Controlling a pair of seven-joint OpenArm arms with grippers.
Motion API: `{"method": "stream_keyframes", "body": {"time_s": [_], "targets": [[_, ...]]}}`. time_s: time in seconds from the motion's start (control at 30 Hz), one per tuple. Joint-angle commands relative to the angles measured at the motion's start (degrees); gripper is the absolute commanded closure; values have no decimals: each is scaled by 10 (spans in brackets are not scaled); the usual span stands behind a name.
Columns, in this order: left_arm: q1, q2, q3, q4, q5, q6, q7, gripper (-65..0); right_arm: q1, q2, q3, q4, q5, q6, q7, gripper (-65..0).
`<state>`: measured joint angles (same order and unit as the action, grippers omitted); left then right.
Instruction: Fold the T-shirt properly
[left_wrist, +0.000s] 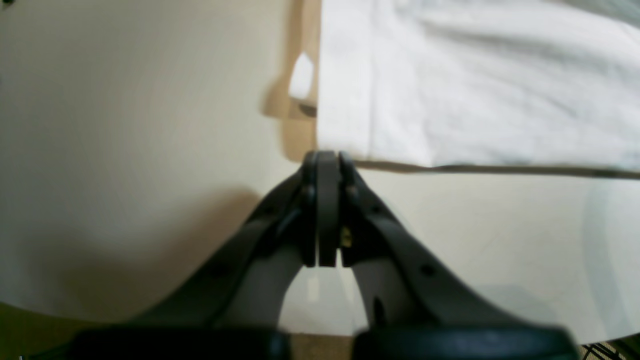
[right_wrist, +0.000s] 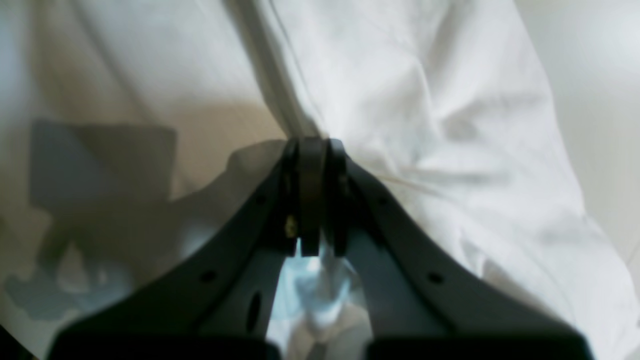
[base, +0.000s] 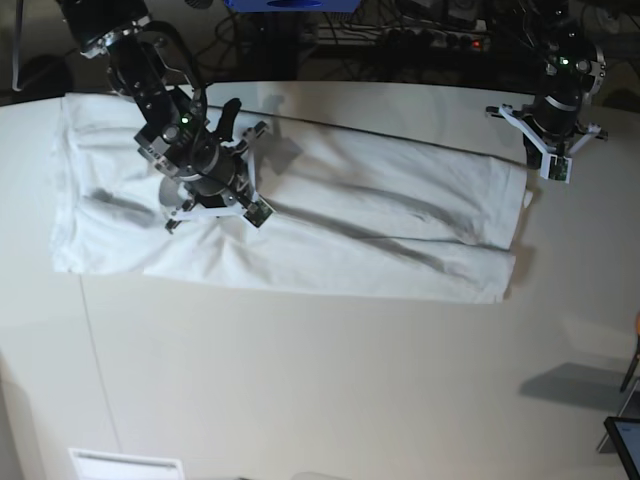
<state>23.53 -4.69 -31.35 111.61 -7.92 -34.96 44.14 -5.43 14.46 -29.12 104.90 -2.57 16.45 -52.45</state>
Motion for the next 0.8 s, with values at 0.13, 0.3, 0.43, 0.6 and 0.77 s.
{"method": "stream_keyframes", "body": {"time_s": [0.13, 0.3, 0.43, 0.6, 0.77], "targets": [[1, -12, -3, 9, -4, 1, -10, 0, 10, 10, 4, 12, -31, -5, 4, -3], [1, -14, -3, 9, -4, 1, -10, 0, 3, 2, 1, 12, -92, -4, 4, -7], [1, -14, -3, 9, -4, 1, -10, 0, -3, -14, 3, 13, -95, -4, 3, -10], [0, -14, -2, 9, -8, 1, -10, 0, -5, -14, 1, 12, -95, -4, 3, -10], [1, -14, 1, 13, -9, -1, -10, 0, -5, -14, 4, 16, -96, -4, 3, -20]]}}
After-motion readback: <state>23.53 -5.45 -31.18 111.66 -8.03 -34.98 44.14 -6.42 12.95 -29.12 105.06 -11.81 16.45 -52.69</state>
